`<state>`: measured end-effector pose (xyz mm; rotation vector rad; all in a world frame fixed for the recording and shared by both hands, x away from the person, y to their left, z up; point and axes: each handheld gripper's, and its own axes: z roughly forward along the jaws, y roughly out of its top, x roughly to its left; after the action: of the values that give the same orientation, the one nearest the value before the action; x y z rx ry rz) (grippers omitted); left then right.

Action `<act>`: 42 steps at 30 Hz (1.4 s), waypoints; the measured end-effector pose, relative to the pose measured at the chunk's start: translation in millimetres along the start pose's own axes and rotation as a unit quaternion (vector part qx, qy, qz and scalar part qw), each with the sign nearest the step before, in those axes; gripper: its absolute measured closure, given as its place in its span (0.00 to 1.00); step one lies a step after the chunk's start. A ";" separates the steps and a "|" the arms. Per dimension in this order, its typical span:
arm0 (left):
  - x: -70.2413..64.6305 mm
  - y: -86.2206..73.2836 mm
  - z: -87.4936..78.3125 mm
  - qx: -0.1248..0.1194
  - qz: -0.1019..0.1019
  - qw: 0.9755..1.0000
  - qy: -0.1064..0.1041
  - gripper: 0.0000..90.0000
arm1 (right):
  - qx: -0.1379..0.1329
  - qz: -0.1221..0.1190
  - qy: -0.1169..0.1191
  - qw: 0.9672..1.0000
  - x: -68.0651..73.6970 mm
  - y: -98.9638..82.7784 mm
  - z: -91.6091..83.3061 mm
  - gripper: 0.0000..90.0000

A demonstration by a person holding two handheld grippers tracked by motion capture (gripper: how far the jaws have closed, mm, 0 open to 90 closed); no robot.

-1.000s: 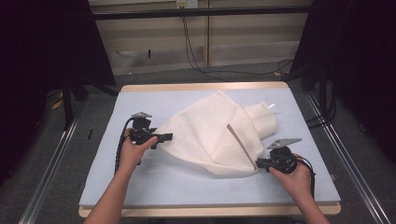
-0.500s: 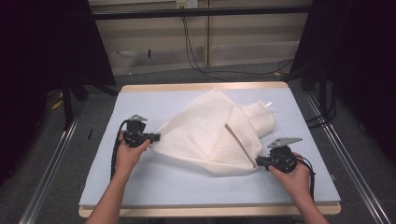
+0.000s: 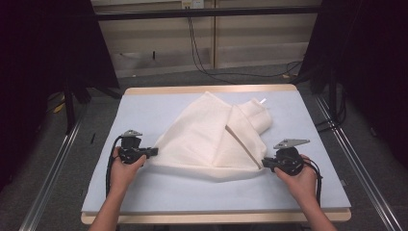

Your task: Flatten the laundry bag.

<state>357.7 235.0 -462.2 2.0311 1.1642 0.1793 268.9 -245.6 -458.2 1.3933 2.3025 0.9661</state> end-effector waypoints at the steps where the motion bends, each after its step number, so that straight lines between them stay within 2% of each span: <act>1: -1.5 0.1 0.5 -0.004 0.000 1.000 0.001 0.95 | 0.000 -0.002 0.004 1.000 0.2 0.8 -1.4 0.89; 2: -2.4 0.4 0.8 -0.005 0.002 1.000 0.003 0.95 | -0.003 -0.005 0.007 1.000 0.6 2.0 -2.0 0.87; 4: -3.1 1.5 0.8 -0.003 0.008 1.000 0.003 0.95 | -0.006 -0.006 0.004 1.000 1.3 4.9 -4.2 0.76; 8: -4.1 2.9 1.6 -0.006 0.008 1.000 0.003 0.95 | -0.018 0.013 0.016 1.000 0.1 12.1 -7.8 0.52; 9: -4.5 3.2 1.2 -0.009 0.008 1.000 0.005 0.95 | -0.020 0.020 0.018 0.999 0.3 13.5 -8.2 0.49; 12: -4.3 4.2 -0.3 -0.008 0.013 1.000 0.004 0.95 | -0.024 0.021 0.015 0.999 -0.1 19.1 -7.9 0.42; 14: -4.7 4.8 -0.8 -0.007 0.016 1.000 0.005 0.95 | -0.030 0.034 0.021 0.999 -1.5 23.4 -5.9 0.35; 16: -5.6 5.3 -0.5 -0.012 0.016 1.000 0.006 0.95 | -0.033 0.044 0.026 0.998 -2.7 28.5 -3.6 0.34; 19: -6.1 5.8 0.1 -0.010 0.018 1.000 0.007 0.95 | -0.039 0.054 0.027 0.997 -5.4 35.8 1.2 0.34; 20: -4.6 6.1 -0.5 -0.002 0.026 1.000 0.007 0.95 | -0.039 0.060 0.028 0.997 -6.4 38.7 3.2 0.34; 22: -4.5 6.0 0.6 -0.003 0.023 1.000 0.006 0.95 | -0.036 0.071 0.024 0.997 -10.0 44.9 7.4 0.33; 24: -3.7 6.0 0.6 -0.002 0.025 1.000 0.005 0.95 | -0.038 0.075 0.023 0.996 -13.1 50.7 12.0 0.37; 25: -4.4 5.8 1.1 -0.007 0.019 1.000 0.005 0.95 | -0.040 0.079 0.024 0.996 -13.8 52.8 13.5 0.41; 27: -3.7 6.1 0.4 0.000 0.027 1.000 0.006 0.95 | -0.046 0.085 0.024 0.995 -16.6 57.2 15.7 0.42; 29: -3.5 6.1 1.0 0.000 0.027 1.000 0.006 0.95 | -0.058 0.081 0.015 0.995 -19.9 62.3 16.2 0.49; 30: -4.0 5.9 1.6 -0.004 0.020 1.000 0.006 0.95 | -0.061 0.083 0.020 0.995 -21.4 64.9 16.9 0.50; 31: -2.8 6.0 1.0 0.001 0.026 1.000 0.006 0.95 | -0.058 0.087 0.027 0.994 -21.5 67.4 17.9 0.53; 33: -3.1 5.9 0.8 0.000 0.026 1.000 0.006 0.94 | -0.047 0.079 0.030 0.995 -20.2 69.8 21.4 0.59; 34: -4.2 5.7 1.3 -0.006 0.017 1.000 0.006 0.94 | -0.040 0.078 0.033 0.996 -20.0 70.1 23.0 0.62; 35: -4.2 5.7 1.3 -0.006 0.017 1.000 0.007 0.94 | -0.039 0.076 0.032 0.996 -19.9 69.8 24.7 0.71; 36: -3.4 5.9 0.6 0.001 0.026 1.000 0.009 0.94 | -0.039 0.070 0.037 0.996 -19.9 68.9 24.8 0.82; 38: -3.7 5.7 0.7 0.000 0.026 1.000 0.010 0.94 | -0.035 0.067 0.043 0.996 -19.9 65.5 22.4 0.89; 40: -3.4 5.3 0.7 0.003 0.026 1.000 0.010 0.94 | -0.031 0.062 0.037 0.997 -19.5 61.5 18.4 0.91; 42: -3.5 5.3 1.0 0.007 0.025 1.000 0.011 0.94 | -0.027 0.038 0.023 0.999 -18.6 54.1 11.9 0.91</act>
<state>359.7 230.2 -458.5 2.0768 1.1315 0.2195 321.1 -240.1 -432.6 1.4613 2.2521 1.0858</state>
